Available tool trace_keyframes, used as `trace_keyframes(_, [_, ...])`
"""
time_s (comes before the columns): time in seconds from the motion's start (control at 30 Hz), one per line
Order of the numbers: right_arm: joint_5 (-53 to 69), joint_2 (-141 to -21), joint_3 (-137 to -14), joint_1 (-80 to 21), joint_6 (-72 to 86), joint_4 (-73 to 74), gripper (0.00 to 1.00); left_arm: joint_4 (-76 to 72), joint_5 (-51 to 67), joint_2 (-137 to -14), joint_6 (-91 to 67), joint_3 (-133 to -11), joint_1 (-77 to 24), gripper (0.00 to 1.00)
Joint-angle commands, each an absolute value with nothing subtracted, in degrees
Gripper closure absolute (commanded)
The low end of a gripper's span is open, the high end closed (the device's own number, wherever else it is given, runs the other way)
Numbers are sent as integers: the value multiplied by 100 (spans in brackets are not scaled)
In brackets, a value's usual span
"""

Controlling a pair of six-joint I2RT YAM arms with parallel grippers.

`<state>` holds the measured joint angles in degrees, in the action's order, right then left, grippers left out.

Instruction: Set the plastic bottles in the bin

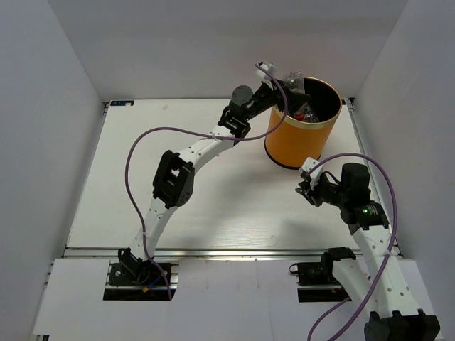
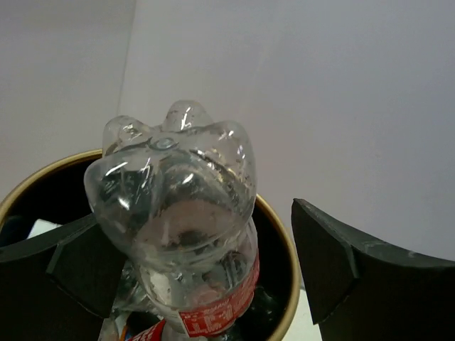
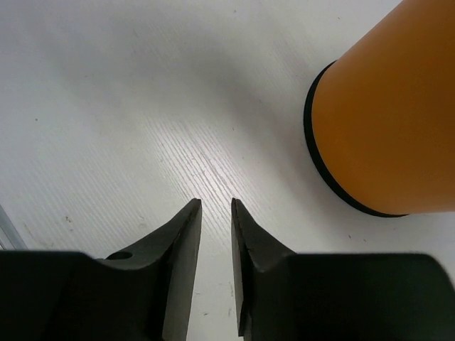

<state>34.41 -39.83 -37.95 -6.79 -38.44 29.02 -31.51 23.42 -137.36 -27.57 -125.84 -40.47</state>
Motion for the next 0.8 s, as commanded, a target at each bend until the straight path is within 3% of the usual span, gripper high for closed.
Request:
trace_keyframes(0.0, [3401, -3955, -3771, -703, -3885, 2778, 70, -2944, 1942, -13010, -2566, -12649, -4052, 0])
trace_keyframes(0.07, [3384, -3955, -3753, -703, -3841, 2769, 63, -2892, 1890, -12763, -2444, -12508, -4052, 0])
trace_keyframes(0.1, [3392, -3964, -3762, -694, -3841, 2760, 51, -2813, 1837, -12623, -2443, -12289, -4052, 0])
trace_keyframes(0.27, [3419, -3955, -3727, -686, -3779, 2733, 38, -2602, 1356, -11027, -1857, -10833, -4052, 0])
trace_keyframes(0.5, [3331, -4008, -3718, -686, -3631, 2672, 32, -1514, 397, -8888, -925, -9116, -3946, 0])
trace_keyframes(0.6, [3278, -3981, -3796, -677, -3307, 2523, 10, -670, 53, -7860, -731, -8325, -3946, 0])
trace_keyframes(0.63, [3270, -3947, -3814, -685, -3200, 2453, 10, -216, -86, -7631, -616, -8097, -4033, 4])
trace_keyframes(0.73, [3384, -3745, -3849, -685, -2692, 2233, 10, 787, -36, -6831, -615, -7192, -4034, 65])
trace_keyframes(0.77, [3358, -3709, -3824, -694, -2324, 2085, 10, 948, 17, -6612, -615, -6624, -4034, 79])
